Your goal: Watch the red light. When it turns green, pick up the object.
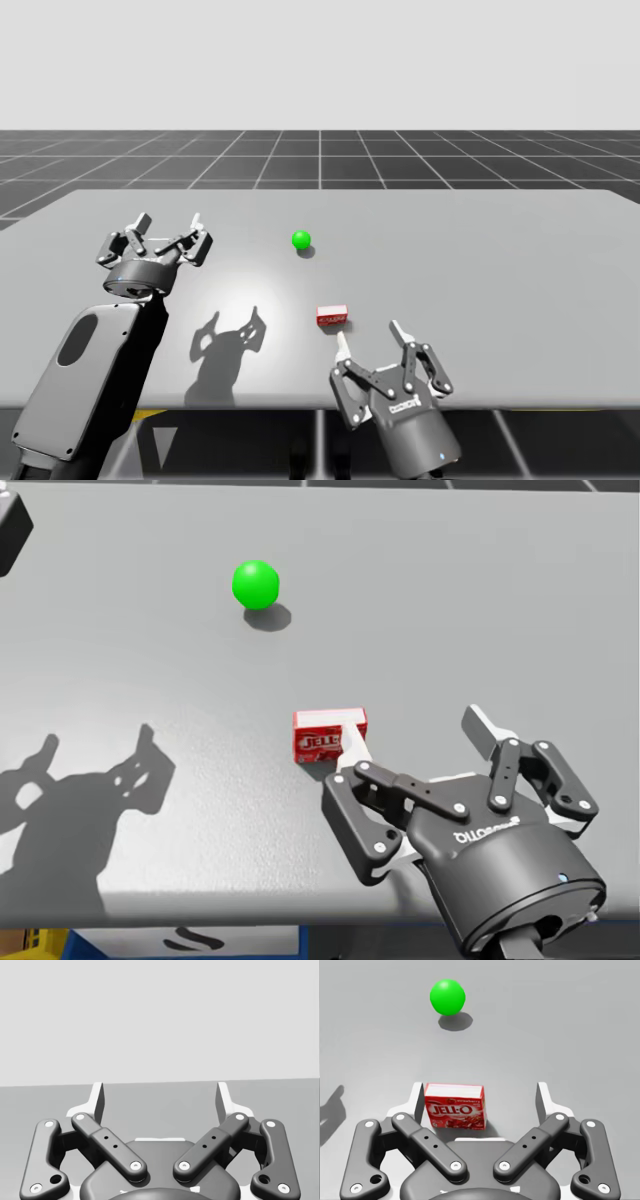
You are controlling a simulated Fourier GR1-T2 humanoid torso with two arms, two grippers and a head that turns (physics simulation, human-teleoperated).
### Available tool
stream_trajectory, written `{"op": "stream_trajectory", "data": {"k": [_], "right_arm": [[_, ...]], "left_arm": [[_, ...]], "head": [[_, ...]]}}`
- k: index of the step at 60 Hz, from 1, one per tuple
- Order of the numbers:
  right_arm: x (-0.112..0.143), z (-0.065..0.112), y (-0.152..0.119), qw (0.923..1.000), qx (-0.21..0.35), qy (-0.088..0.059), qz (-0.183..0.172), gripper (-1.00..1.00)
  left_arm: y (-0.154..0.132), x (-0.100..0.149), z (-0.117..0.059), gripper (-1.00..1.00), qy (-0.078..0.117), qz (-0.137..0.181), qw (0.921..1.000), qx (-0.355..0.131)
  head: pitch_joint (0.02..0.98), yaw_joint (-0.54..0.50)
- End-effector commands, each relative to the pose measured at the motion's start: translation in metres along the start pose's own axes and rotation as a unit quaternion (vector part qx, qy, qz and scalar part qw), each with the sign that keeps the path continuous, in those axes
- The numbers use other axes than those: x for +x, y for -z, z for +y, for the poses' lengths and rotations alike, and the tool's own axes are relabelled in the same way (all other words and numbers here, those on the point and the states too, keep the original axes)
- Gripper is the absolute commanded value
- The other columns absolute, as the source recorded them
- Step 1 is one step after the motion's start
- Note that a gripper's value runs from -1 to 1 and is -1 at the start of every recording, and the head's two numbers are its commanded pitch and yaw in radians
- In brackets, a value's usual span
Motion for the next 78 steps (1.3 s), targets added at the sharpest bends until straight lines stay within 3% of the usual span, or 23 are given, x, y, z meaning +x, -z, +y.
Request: {"op": "stream_trajectory", "data": {"k": [1,29,38,71,76,77,78], "right_arm": [[-0.024,0.026,0.001,0.9998,-0.011,-0.008,0.017,-1.00],[-0.043,0.061,0.041,0.9967,-0.066,-0.020,0.042,-1.00],[-0.043,0.062,0.056,0.9945,-0.089,-0.013,0.053,-1.00],[-0.053,0.063,0.101,0.9863,-0.124,-0.043,0.099,-1.00],[-0.056,0.061,0.102,0.9852,-0.119,-0.054,0.110,-1.00],[-0.056,0.060,0.102,0.9853,-0.118,-0.053,0.111,-0.89],[-0.057,0.060,0.102,0.9850,-0.123,-0.054,0.109,0.54]], "left_arm": [[0.000,0.000,-0.001,-1.00,0.001,-0.001,1.0000,-0.001],[-0.002,0.000,-0.003,-1.00,0.006,-0.003,1.0000,-0.003],[-0.002,0.001,-0.003,-1.00,0.005,-0.003,1.0000,-0.005],[-0.003,0.002,-0.005,-1.00,0.006,-0.004,1.0000,-0.006],[-0.004,0.002,-0.005,-1.00,0.006,-0.003,1.0000,-0.007],[-0.004,0.002,-0.005,-1.00,0.006,-0.003,1.0000,-0.007],[-0.004,0.002,-0.006,-1.00,0.007,-0.003,0.9999,-0.007]], "head": [[0.876,-0.03],[0.877,-0.03],[0.878,-0.03],[0.878,-0.03],[0.876,-0.03],[0.875,-0.04],[0.873,-0.04]]}}
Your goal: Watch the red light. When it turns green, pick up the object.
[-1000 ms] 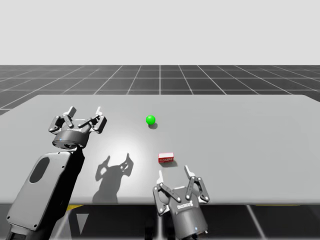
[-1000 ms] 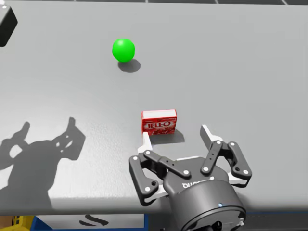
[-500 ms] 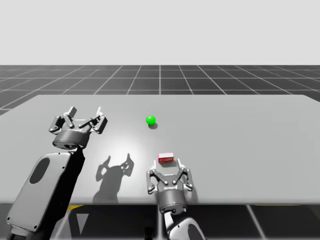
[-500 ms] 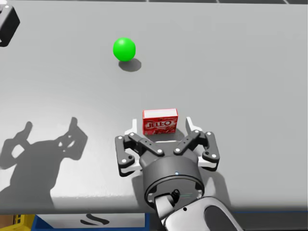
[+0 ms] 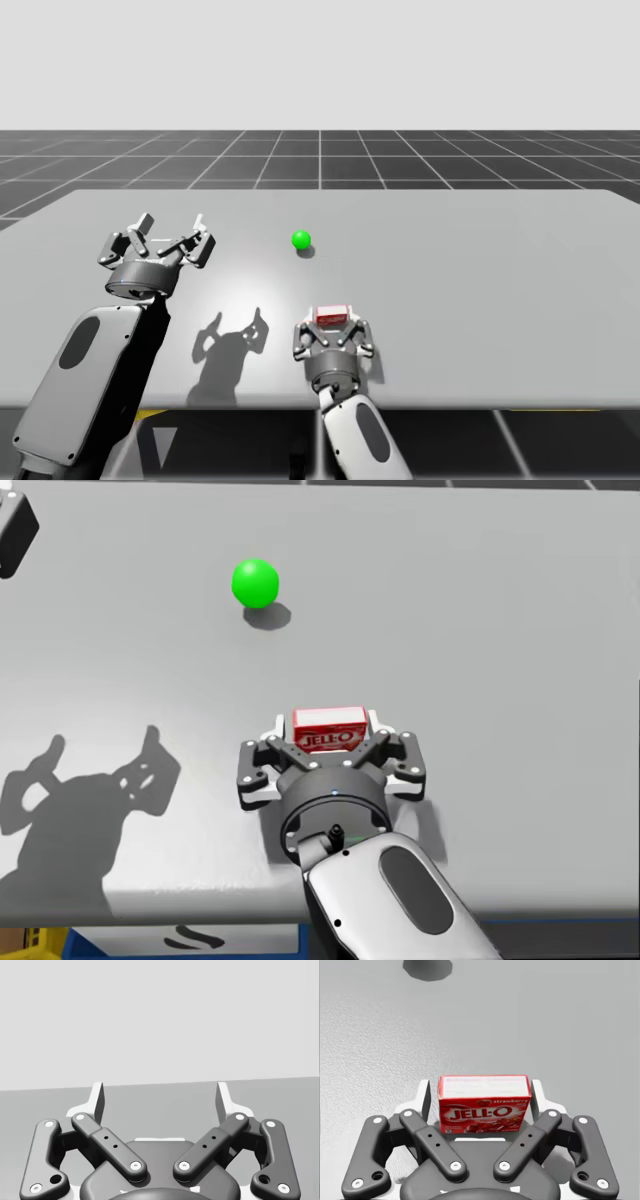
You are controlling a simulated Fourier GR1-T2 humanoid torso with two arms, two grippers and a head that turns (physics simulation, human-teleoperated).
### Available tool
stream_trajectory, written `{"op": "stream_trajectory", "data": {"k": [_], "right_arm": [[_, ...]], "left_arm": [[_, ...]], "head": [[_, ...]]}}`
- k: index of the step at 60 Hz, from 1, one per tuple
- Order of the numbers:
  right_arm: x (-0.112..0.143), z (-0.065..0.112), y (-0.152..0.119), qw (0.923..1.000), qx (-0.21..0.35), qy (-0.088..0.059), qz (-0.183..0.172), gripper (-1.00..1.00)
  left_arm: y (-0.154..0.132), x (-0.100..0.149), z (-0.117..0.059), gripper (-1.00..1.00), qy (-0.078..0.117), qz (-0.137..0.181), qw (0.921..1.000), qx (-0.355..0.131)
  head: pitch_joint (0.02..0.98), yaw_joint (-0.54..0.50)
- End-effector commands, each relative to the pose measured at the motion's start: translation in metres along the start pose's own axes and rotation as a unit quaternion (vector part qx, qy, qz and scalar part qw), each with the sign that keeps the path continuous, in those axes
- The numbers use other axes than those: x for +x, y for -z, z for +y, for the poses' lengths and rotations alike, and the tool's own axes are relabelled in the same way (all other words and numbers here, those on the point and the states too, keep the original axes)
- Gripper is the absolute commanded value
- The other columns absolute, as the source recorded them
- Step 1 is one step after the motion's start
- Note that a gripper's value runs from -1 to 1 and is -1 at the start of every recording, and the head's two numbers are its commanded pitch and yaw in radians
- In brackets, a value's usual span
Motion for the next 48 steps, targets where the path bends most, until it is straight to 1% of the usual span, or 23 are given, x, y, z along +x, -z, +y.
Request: {"op": "stream_trajectory", "data": {"k": [1,2,4,10,14,17,19,22,23,26,30,38,48], "right_arm": [[-0.006,-0.003,0.007,0.9998,-0.004,-0.014,0.013,0.77],[-0.006,-0.003,0.007,0.9998,-0.004,-0.015,0.014,0.98],[-0.007,-0.004,0.007,0.9998,-0.005,-0.014,0.014,1.00],[-0.008,-0.007,0.007,0.9997,-0.008,-0.013,0.017,1.00],[-0.007,-0.008,0.007,0.9998,-0.008,-0.012,0.015,1.00],[-0.007,-0.009,0.007,0.9998,-0.008,-0.011,0.014,1.00],[-0.007,-0.009,0.007,0.9998,-0.009,-0.010,0.013,1.00],[-0.007,-0.010,0.007,0.9998,-0.010,-0.009,0.013,1.00],[-0.007,-0.011,0.007,0.9998,-0.010,-0.009,0.012,1.00],[-0.007,-0.011,0.007,0.9998,-0.010,-0.009,0.011,1.00],[-0.007,-0.012,0.008,0.9999,-0.010,-0.009,0.009,1.00],[-0.007,-0.013,0.007,0.9999,-0.010,-0.010,0.003,1.00],[-0.003,-0.015,0.004,1.0000,-0.002,-0.006,-0.005,1.00]], "left_arm": [[0.000,0.000,-0.001,-1.00,0.000,0.000,1.0000,-0.001],[0.000,0.000,-0.001,-1.00,0.000,0.000,1.0000,-0.001],[0.000,0.000,-0.001,-1.00,0.000,0.000,1.0000,-0.001],[-0.001,0.000,-0.002,-1.00,0.000,0.001,1.0000,-0.002],[-0.001,0.000,-0.002,-1.00,0.001,0.001,1.0000,-0.002],[-0.001,0.000,-0.003,-1.00,0.002,0.001,1.0000,-0.002],[-0.001,0.000,-0.003,-1.00,0.002,0.001,1.0000,-0.002],[-0.001,-0.001,-0.003,-1.00,0.002,0.001,1.0000,-0.002],[-0.001,-0.001,-0.003,-1.00,0.002,0.001,1.0000,-0.002],[-0.001,-0.001,-0.003,-1.00,0.002,0.001,1.0000,-0.002],[-0.001,-0.001,-0.003,-1.00,0.003,0.001,1.0000,-0.002],[-0.002,-0.001,-0.003,-1.00,0.002,0.002,1.0000,-0.003],[-0.001,-0.003,-0.004,-1.00,0.004,0.003,1.0000,-0.005]], "head": [[0.873,-0.04],[0.872,-0.04],[0.869,-0.04],[0.860,-0.05],[0.829,-0.05],[0.790,-0.04],[0.748,-0.04],[0.717,-0.04],[0.685,-0.04],[0.652,-0.04],[0.580,-0.04],[0.490,-0.04],[0.453,-0.04]]}}
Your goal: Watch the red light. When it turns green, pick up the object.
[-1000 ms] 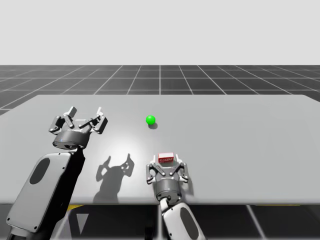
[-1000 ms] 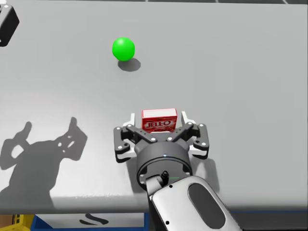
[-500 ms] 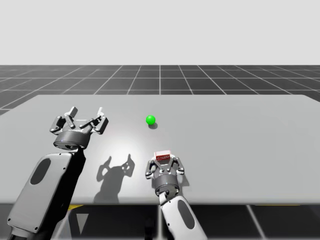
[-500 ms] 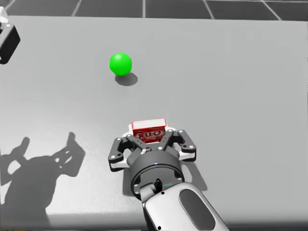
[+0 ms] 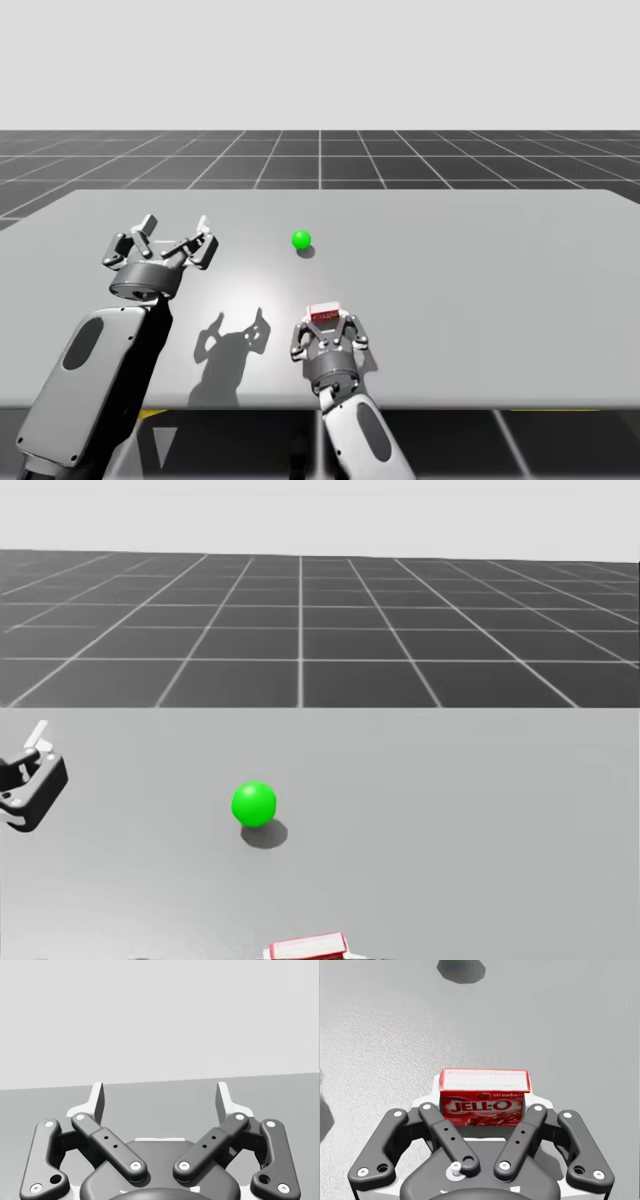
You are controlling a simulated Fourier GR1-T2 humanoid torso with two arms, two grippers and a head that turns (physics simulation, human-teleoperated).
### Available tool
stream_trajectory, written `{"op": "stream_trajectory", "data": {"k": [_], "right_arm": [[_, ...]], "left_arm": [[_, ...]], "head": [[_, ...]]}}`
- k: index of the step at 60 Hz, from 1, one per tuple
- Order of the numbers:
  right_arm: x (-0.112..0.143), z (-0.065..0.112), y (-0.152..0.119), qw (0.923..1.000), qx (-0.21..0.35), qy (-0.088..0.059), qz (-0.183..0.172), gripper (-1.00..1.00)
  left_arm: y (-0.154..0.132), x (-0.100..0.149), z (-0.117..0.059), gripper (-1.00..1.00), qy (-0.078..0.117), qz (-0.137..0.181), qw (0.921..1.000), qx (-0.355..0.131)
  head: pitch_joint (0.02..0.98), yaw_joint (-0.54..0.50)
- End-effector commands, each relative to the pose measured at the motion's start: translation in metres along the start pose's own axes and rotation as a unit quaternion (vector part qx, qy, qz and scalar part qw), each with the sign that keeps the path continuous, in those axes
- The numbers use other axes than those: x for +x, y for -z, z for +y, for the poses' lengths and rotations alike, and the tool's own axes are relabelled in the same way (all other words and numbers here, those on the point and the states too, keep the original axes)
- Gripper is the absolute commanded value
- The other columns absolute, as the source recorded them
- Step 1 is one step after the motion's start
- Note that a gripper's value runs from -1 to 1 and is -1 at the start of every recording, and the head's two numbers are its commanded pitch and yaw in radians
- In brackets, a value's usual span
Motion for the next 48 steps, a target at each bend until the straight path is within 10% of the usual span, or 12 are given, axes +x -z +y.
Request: {"op": "stream_trajectory", "data": {"k": [1,29,48], "right_arm": [[-0.001,-0.016,0.000,0.9985,-0.053,0.013,0.001,1.00],[0.076,-0.048,-0.021,0.9928,-0.037,-0.022,-0.112,1.00],[0.149,-0.104,-0.021,0.9674,-0.071,-0.047,-0.238,1.00]], "left_arm": [[0.000,-0.001,0.000,-1.00,0.001,0.001,1.0000,-0.001],[0.001,-0.002,0.000,-1.00,0.004,-0.001,1.0000,-0.002],[0.001,-0.002,-0.001,-1.00,0.008,-0.002,1.0000,0.001]], "head": [[0.453,-0.04],[0.457,-0.04],[0.460,-0.03]]}}
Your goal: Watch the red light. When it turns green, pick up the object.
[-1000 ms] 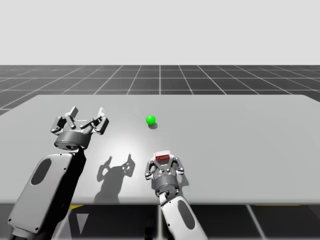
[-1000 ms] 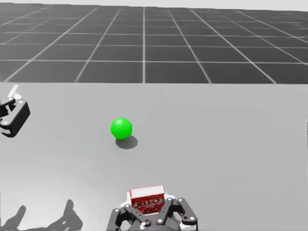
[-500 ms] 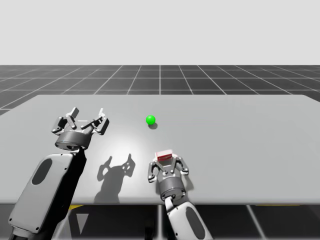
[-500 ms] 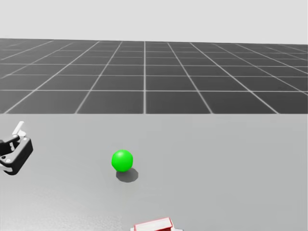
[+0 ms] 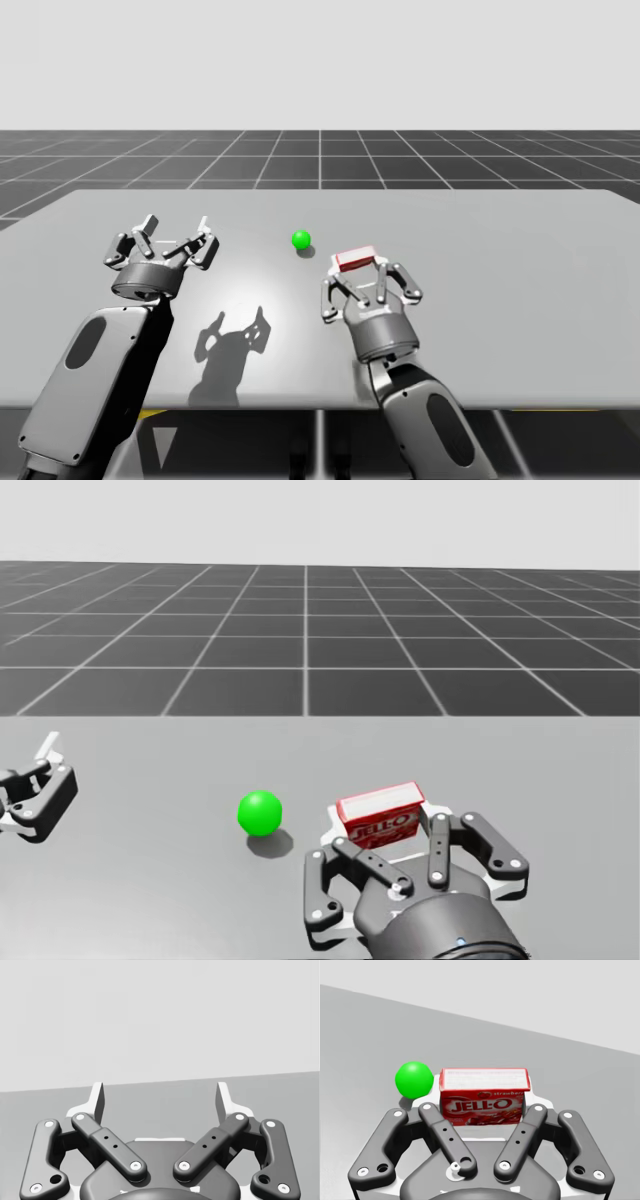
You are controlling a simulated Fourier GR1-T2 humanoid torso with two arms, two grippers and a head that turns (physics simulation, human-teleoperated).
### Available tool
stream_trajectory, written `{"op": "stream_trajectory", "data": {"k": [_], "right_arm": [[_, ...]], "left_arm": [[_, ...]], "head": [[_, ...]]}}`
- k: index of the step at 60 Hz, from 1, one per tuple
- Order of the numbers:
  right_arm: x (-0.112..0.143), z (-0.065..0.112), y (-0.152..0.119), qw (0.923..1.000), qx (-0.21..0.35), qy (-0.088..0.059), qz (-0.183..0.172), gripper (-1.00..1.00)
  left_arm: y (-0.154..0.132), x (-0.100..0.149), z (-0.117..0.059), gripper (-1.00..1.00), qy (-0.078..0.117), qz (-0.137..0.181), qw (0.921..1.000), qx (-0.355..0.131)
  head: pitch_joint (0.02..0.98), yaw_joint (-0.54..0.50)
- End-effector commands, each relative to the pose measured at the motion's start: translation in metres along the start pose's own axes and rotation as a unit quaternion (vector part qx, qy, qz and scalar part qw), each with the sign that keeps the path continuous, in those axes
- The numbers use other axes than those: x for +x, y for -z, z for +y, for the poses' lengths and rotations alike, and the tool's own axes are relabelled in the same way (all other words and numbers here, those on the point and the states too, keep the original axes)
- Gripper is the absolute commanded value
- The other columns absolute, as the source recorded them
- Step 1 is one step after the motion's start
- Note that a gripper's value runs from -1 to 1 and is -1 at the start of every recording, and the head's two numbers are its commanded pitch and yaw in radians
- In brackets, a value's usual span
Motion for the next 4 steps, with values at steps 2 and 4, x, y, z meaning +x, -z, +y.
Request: {"op": "stream_trajectory", "data": {"k": [2,4], "right_arm": [[0.049,-0.049,0.018,0.9929,-0.083,-0.009,-0.086,1.00],[0.059,-0.056,0.018,0.9910,-0.086,-0.007,-0.102,1.00]], "left_arm": [[0.000,0.000,0.000,-1.00,0.002,0.000,1.0000,0.002],[0.000,0.000,0.000,-1.00,0.002,0.000,1.0000,0.002]], "head": [[0.460,-0.03],[0.460,-0.03]]}}
